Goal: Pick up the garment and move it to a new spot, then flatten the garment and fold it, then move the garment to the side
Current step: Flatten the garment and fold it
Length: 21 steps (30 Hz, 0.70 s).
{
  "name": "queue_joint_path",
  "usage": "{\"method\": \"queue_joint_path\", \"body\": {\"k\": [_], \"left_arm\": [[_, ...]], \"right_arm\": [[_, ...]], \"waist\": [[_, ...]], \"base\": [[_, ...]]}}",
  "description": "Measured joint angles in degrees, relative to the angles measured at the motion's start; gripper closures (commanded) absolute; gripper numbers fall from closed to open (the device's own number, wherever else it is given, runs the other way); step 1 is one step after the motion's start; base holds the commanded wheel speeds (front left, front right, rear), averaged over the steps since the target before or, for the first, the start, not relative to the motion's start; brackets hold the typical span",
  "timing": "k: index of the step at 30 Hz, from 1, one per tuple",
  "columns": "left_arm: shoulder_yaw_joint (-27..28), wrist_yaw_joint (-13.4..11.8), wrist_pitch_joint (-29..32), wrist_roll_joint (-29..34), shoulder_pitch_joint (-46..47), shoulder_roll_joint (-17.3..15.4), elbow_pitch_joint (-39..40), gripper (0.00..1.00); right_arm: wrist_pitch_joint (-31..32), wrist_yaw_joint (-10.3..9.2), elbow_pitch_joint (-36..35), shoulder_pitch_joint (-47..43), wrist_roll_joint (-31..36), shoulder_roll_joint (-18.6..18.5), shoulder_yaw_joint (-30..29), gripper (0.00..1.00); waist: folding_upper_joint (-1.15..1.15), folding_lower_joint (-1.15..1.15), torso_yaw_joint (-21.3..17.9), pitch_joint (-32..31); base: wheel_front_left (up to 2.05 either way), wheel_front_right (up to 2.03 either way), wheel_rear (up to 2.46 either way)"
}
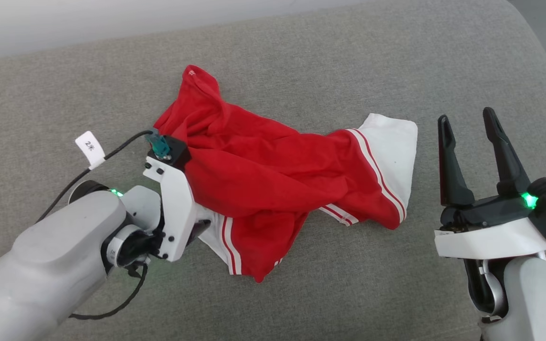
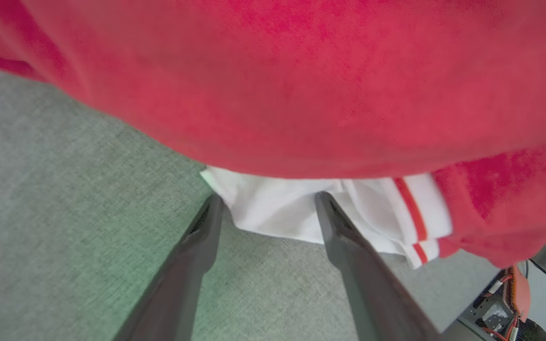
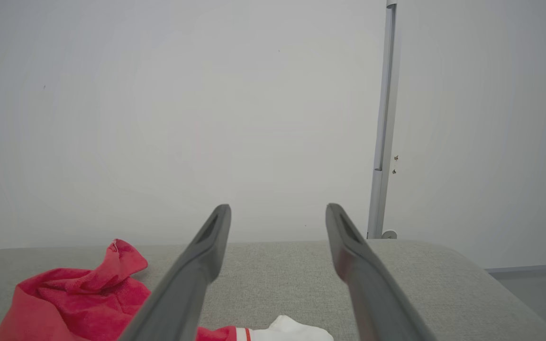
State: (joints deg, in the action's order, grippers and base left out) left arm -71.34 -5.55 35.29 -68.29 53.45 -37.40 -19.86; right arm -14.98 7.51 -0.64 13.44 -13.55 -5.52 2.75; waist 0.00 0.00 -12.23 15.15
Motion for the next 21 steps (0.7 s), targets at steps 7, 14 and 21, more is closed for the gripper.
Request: {"method": "queue_joint_path", "body": {"k": [7,14,21], "left_arm": [[1.18,0.87,-1.04,-1.74,-0.25,3.18,-8.28,0.00],[2.18,4.28,-0.79,-3.38,0.37,4.72,-14.00,1.00],[3.32,4.36,-2.07,-3.81,0.38,2.25,-13.03,1.00]], "right_arm": [[0.00,0.00,0.27,0.20,-0.09,0.08,0.25,0.00],[0.00,0.00,0.47,0.38,0.03,0.12,-0.31,0.00],[0.00,-0.01,0.56,-0.05,0.59,-0.37,-1.79,0.00]], "waist": [[0.00,0.00,-0.78,0.75],[0.00,0.00,0.16,0.70],[0.00,0.00,2.20,-0.52]], "base": [[0.00,0.00,0.00],[0.00,0.00,0.00],[0.00,0.00,0.00]]}}
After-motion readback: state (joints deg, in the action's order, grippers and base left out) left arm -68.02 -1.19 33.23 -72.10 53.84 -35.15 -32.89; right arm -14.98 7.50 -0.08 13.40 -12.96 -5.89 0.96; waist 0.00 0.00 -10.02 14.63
